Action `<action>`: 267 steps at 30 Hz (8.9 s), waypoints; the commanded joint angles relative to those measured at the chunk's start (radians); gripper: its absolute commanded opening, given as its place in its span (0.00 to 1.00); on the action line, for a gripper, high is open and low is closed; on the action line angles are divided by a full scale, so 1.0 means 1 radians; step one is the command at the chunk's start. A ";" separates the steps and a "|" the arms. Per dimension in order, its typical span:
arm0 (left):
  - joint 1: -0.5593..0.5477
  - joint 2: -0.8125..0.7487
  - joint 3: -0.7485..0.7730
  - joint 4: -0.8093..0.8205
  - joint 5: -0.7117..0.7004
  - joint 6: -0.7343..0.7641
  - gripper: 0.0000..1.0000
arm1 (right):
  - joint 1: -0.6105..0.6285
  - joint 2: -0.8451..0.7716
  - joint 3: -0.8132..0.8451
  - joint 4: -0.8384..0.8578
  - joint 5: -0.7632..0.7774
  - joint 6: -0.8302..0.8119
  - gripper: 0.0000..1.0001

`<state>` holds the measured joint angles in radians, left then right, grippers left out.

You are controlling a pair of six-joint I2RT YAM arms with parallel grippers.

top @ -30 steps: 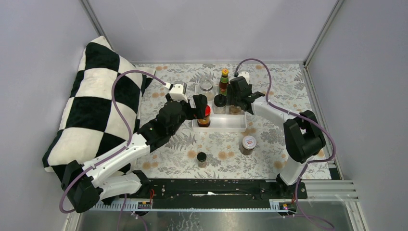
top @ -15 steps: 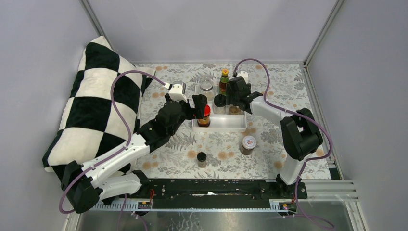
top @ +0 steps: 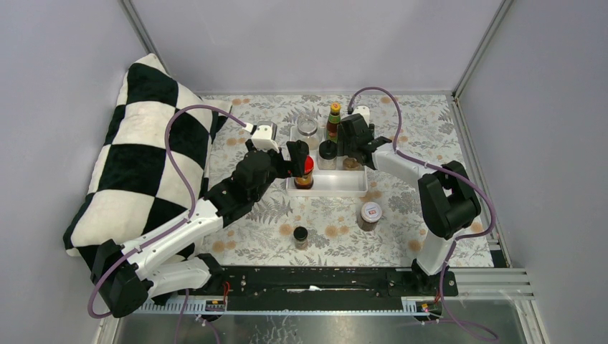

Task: Organize the condiment bottles
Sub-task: Place the bottle in the storage box, then pick up the bottle from the center of the board, then place the bottle in the storage box.

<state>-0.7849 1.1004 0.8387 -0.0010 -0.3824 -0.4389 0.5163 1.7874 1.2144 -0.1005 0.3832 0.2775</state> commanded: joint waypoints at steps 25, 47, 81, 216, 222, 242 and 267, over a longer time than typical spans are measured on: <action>-0.007 -0.022 -0.048 0.028 -0.015 0.012 0.97 | 0.015 -0.116 -0.261 0.445 0.077 -0.076 0.32; -0.007 -0.023 -0.044 0.022 -0.019 0.022 0.97 | 0.070 -0.140 -0.287 0.403 0.099 -0.112 0.94; -0.186 -0.156 0.000 -0.319 -0.013 -0.150 0.99 | 0.158 -0.813 -0.392 -0.555 -0.086 0.201 0.97; -0.409 -0.097 -0.022 -0.356 -0.192 -0.299 0.99 | 0.086 -0.250 -0.092 -0.163 -0.069 0.098 0.29; -0.409 -0.104 -0.024 -0.364 -0.198 -0.299 0.99 | 0.085 -0.208 -0.105 -0.138 -0.074 0.097 0.29; -0.409 -0.114 -0.011 -0.388 -0.206 -0.296 0.99 | 0.085 -0.282 -0.169 -0.159 -0.081 0.117 0.87; -0.408 -0.226 -0.031 -0.532 -0.331 -0.365 0.99 | 0.254 -0.781 -0.256 -0.449 -0.093 0.168 0.89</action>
<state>-1.1851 0.9085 0.8219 -0.4919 -0.6456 -0.7765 0.7181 1.0561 0.9291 -0.4805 0.2790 0.4175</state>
